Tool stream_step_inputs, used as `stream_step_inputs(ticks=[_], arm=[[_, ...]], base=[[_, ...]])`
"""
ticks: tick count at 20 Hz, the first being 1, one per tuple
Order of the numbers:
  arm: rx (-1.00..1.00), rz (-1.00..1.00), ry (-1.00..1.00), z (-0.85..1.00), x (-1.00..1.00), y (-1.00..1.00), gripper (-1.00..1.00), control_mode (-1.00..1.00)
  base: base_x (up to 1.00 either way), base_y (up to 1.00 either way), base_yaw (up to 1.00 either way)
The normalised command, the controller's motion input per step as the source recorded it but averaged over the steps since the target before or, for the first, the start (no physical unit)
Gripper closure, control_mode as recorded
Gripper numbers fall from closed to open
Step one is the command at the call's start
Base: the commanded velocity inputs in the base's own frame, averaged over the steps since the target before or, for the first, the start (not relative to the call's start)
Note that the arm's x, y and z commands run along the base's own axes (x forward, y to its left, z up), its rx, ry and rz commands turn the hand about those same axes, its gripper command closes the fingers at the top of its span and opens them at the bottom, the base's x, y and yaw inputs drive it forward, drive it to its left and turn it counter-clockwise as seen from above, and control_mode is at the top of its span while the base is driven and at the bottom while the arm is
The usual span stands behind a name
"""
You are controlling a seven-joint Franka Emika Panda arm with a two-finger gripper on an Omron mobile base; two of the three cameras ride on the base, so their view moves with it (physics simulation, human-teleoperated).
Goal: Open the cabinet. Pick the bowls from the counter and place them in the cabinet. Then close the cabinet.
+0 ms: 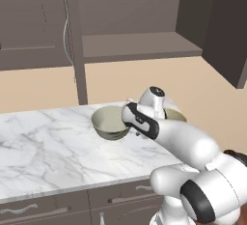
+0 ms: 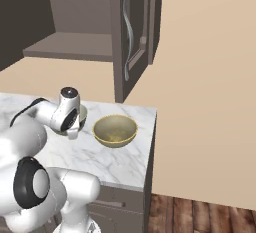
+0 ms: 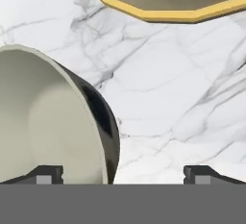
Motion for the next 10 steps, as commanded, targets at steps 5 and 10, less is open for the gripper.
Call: stream_step_inputs(ticks=[5,10], arm=[[0.00,0.00,0.00,-0.27,0.36,0.02,-1.00,-1.00],[0.00,0.00,0.00,-0.19,0.32,0.08,-1.00,-1.00]], base=[[0.00,0.00,0.00],[0.00,0.00,0.00]])
